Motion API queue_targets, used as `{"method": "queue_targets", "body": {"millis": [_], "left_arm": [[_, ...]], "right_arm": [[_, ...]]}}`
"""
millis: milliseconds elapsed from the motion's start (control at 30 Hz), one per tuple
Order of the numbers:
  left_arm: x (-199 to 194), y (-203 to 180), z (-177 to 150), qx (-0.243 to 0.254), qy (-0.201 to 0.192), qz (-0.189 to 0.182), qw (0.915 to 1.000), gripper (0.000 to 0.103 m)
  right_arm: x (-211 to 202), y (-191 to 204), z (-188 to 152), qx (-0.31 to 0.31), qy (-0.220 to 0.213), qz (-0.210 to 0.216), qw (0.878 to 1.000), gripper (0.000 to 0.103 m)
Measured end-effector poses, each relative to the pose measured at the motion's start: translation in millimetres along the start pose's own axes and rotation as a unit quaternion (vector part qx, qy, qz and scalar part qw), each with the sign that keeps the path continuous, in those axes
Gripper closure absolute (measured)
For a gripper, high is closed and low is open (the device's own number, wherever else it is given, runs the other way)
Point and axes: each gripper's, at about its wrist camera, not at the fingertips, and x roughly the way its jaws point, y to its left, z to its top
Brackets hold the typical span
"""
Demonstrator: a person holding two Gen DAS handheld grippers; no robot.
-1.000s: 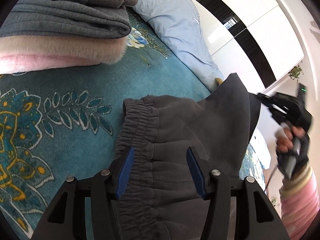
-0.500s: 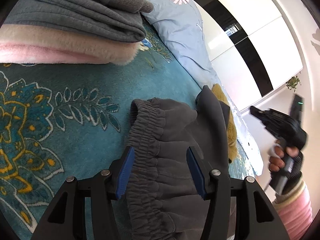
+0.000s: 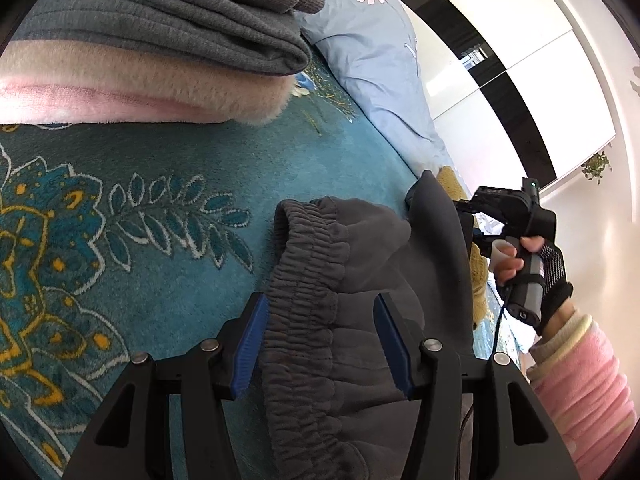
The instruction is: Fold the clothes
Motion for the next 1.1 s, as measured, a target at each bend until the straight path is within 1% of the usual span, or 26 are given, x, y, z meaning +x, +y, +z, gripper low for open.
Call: {"method": "queue_targets", "body": {"millis": [33,133,233,267,333,367,400,467,500,567,633,733,767,833,867,900,967,1033,1100], "left_arm": [[0.0,0.2,-0.2,0.0,0.0,0.001,1.0,0.047],[0.2,2.1,-0.8,-0.003,0.002,0.002,1.0,0.047],[-1.1,3.4,-1.2,-0.006,0.002,-0.002,1.0,0.047],[-2.1,3.4,-1.3,-0.006,0.002,-0.003,1.0,0.047],[-5.0,3.4,-1.0,-0.008,0.001,-0.008,0.9999,0.047],[-6.5,3.3,-0.5,-0.008,0.0,-0.012,0.9999,0.047],[-8.2,3.0,0.0,-0.008,-0.002,-0.015,0.9998,0.047],[-12.5,2.4,0.8,-0.008,-0.008,-0.02,0.9997,0.047],[-13.6,2.4,1.4,-0.009,-0.009,-0.022,0.9997,0.047],[-16.6,2.6,1.4,-0.01,-0.012,-0.025,0.9995,0.047],[-19.2,3.1,0.3,-0.011,-0.014,-0.026,0.9995,0.047],[-19.3,3.0,-0.9,-0.009,-0.012,-0.025,0.9996,0.047],[-18.8,3.1,-1.5,-0.008,-0.011,-0.024,0.9996,0.047],[-17.2,3.4,-2.2,-0.008,-0.01,-0.021,0.9997,0.047],[-15.8,4.1,-2.1,-0.008,-0.009,-0.02,0.9997,0.047],[-14.5,4.7,-2.0,-0.009,-0.007,-0.018,0.9998,0.047],[-10.5,5.9,-1.9,-0.01,-0.002,-0.015,0.9998,0.047],[-6.5,6.5,-3.5,-0.011,0.002,-0.013,0.9999,0.047],[-4.2,6.5,-4.1,-0.01,0.004,-0.01,0.9999,0.047]], "right_arm": [[1.2,1.3,-0.5,0.003,-0.001,0.002,1.0,0.091],[-13.6,10.1,-0.9,-0.004,-0.03,0.025,0.999,0.093],[-62.2,31.7,-1.2,-0.039,-0.102,0.061,0.992,0.093],[-82.3,38.8,-4.8,-0.059,-0.127,0.075,0.987,0.093],[-123.2,52.7,-18.5,-0.108,-0.175,0.098,0.974,0.093],[-142.5,58.6,-31.2,-0.136,-0.194,0.106,0.966,0.093],[-157.1,63.4,-49.5,-0.17,-0.202,0.116,0.957,0.093],[-178.6,71.3,-90.8,-0.242,-0.201,0.136,0.94,0.093],[-182.6,74.3,-112.7,-0.275,-0.189,0.137,0.932,0.093],[-169.9,75.2,-164.6,-0.345,-0.138,0.117,0.921,0.093],[-150.9,67.8,-201.7,-0.38,-0.093,0.102,0.915,0.093],[-119.9,55.6,-234.2,-0.4,-0.038,0.068,0.913,0.092],[-111.3,53.0,-240.7,-0.405,-0.024,0.056,0.912,0.089],[-103.2,52.0,-247.6,-0.415,-0.004,0.043,0.909,0.089],[-103.3,52.1,-247.5,-0.418,-0.001,0.042,0.907,0.088],[-105.6,52.3,-245.1,-0.42,-0.002,0.044,0.906,0.085],[-113.8,51.8,-237.6,-0.415,0.004,0.06,0.908,0.062],[-123.2,50.9,-230.1,-0.407,0.009,0.083,0.91,0.052],[-135.4,52.5,-221.7,-0.395,-0.002,0.107,0.913,0.05]]}}
